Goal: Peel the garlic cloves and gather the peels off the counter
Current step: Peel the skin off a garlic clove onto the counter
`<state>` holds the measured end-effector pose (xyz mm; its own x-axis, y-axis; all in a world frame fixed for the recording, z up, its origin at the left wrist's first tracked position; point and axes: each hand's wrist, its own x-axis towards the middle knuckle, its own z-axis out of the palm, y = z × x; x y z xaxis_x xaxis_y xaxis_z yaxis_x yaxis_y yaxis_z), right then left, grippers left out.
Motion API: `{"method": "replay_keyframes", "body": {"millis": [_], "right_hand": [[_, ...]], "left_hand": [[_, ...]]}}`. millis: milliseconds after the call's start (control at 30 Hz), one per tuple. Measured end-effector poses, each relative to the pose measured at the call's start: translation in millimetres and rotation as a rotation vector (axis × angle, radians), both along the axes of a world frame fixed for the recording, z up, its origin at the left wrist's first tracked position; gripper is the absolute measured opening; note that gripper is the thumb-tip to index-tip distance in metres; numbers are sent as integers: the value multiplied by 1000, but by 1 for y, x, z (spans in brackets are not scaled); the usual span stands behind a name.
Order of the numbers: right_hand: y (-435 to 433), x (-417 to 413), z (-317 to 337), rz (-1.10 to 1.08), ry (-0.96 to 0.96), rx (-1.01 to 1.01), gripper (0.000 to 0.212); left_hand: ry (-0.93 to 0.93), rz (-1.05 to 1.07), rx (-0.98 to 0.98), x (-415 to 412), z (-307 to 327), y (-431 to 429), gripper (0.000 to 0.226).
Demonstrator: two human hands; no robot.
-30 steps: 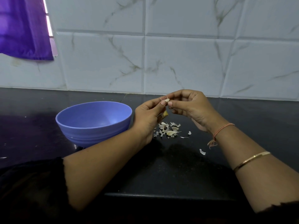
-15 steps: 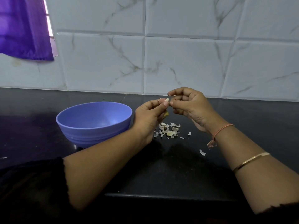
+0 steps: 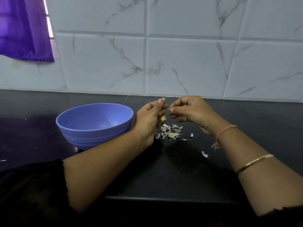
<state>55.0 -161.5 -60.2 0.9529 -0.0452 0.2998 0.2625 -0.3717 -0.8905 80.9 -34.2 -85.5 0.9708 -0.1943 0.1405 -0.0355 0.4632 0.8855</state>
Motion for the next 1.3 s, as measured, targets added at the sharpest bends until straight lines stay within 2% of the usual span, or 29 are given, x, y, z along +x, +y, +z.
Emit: {"method": "replay_keyframes", "body": {"millis": [167,300,567,967,1133,1300], "right_hand": [[0,2,-2,-44,-122,-73,3],[2,2,0,-28,-186,55,2],[5,1,0,-8,-180,128,6],[10,1,2,17,-66,329,14],[10,2,2,-14,-95,286,14],[12,2,3,-71,-180,151,15]], "left_hand": [[-1,3,16,-1,0,1,13],[-14,0,38,0,-2,1,10],[-73,-20,78,-3,-2,3,8],[-89,-37,20,-2,-2,2,5],[-77,-36,15,-3,-1,2,4],[-57,-38,7,-2,-2,1,8]]}}
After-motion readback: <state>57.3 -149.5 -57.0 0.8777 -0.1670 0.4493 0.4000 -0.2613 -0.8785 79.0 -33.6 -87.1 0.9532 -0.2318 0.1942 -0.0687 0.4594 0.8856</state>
